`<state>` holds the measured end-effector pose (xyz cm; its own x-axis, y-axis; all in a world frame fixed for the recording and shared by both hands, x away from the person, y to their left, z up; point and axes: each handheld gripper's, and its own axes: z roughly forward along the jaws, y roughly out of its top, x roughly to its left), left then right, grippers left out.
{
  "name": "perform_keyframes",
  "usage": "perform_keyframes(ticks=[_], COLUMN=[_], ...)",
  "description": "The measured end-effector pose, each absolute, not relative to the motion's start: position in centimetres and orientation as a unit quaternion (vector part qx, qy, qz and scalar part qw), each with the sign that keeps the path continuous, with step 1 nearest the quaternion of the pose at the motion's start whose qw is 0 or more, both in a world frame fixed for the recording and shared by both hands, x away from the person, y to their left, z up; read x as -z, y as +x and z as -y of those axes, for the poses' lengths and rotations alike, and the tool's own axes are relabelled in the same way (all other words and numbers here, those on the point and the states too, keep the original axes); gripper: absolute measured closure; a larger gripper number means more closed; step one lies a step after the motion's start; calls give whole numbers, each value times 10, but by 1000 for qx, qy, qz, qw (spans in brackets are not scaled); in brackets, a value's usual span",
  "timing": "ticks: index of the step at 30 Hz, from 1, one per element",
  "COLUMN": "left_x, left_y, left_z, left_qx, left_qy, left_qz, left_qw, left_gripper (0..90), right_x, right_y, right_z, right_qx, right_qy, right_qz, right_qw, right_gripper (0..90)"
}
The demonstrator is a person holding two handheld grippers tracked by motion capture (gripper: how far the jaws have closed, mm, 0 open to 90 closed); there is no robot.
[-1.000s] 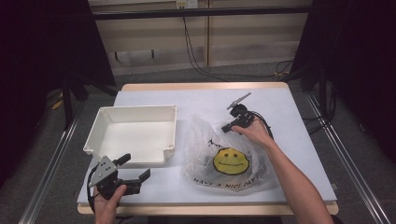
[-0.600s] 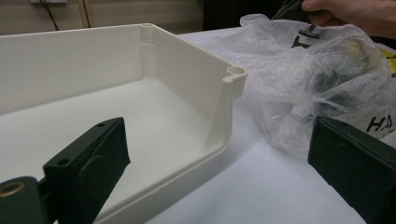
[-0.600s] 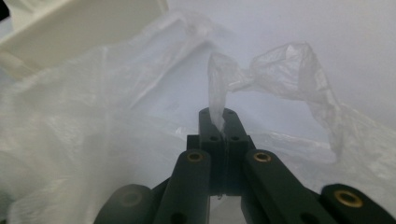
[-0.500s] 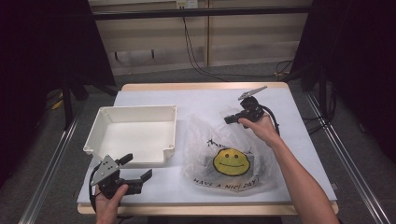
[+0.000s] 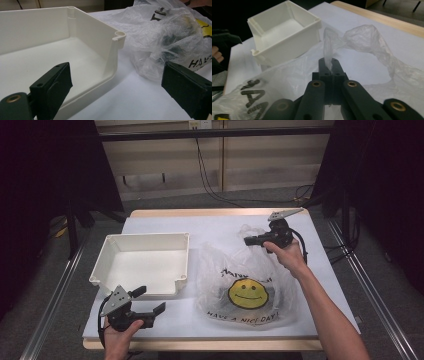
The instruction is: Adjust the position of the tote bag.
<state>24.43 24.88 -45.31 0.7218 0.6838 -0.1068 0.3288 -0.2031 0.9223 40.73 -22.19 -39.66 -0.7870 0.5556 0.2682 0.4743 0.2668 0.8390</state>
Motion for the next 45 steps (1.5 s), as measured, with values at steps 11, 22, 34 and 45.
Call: perform_keyframes(ticks=[11,22,34,45], left_x=[452,439,417,403], left_y=[245,261,290,341], left_z=[-239,-228,-200,-163], left_qx=[-168,-165,-142,-104], left_qy=[754,753,763,790], left_qz=[-346,-341,-313,-301], left_qw=[533,539,547,524], left_gripper=[136,211,323,410], right_x=[371,352,347,346], right_y=[386,360,343,330], right_z=[230,240,254,266], right_qx=[-564,-584,-597,-610], right_qy=[296,276,274,276], right_qz=[-769,-760,-750,-738], right_qw=[47,70,76,84], right_gripper=[900,900,900,900])
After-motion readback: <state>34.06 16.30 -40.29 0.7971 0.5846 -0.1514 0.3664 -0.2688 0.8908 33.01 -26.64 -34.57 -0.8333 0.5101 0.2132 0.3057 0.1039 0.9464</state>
